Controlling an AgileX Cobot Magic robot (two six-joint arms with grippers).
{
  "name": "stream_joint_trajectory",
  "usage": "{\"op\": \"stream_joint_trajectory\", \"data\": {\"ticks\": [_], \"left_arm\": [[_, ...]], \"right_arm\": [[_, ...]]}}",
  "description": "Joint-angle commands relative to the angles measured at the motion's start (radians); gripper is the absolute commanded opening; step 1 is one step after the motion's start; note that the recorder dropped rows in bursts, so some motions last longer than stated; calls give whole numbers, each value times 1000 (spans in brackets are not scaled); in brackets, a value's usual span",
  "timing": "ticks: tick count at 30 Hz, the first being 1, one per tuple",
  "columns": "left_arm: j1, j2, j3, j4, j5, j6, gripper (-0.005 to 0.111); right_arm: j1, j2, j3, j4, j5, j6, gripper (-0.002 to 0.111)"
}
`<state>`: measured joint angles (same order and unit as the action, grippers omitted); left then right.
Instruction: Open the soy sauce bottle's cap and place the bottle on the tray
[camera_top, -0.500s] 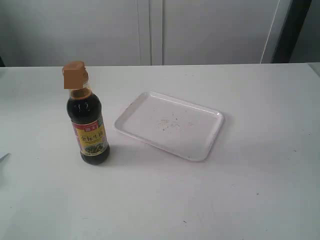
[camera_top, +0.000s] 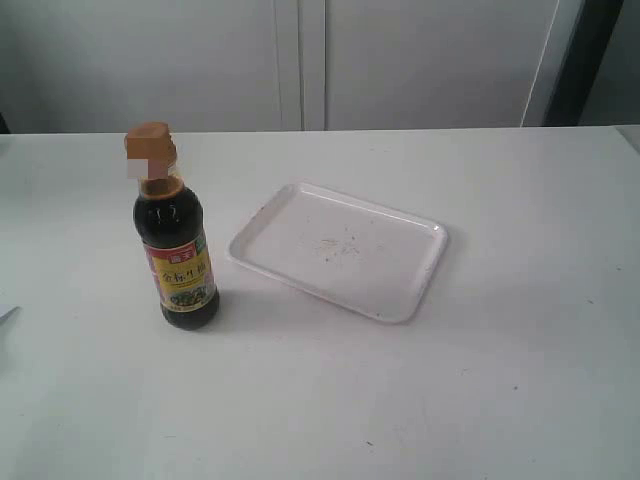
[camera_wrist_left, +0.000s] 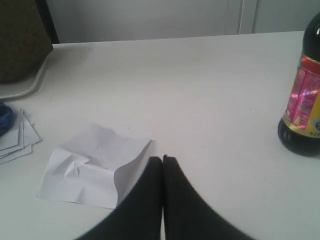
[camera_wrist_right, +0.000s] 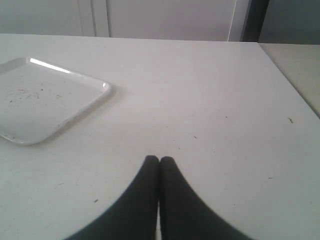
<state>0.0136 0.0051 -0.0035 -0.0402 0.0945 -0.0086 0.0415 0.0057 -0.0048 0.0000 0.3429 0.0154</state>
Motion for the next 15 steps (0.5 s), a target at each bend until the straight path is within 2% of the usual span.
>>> {"op": "stream_joint_trajectory", "data": {"ticks": [1,9,15], "left_arm": [[3,-5,3,-18,-101,-32,0],[3,-5,3,-19,-337,-174,0],[1,-5,-82,40,-378,-249,0]], "right_arm": [[-2,-6,5,-9,-4,7,0],[-2,-6,5,-9,-4,7,0],[-2,-6,5,-9,-4,7,0]]}}
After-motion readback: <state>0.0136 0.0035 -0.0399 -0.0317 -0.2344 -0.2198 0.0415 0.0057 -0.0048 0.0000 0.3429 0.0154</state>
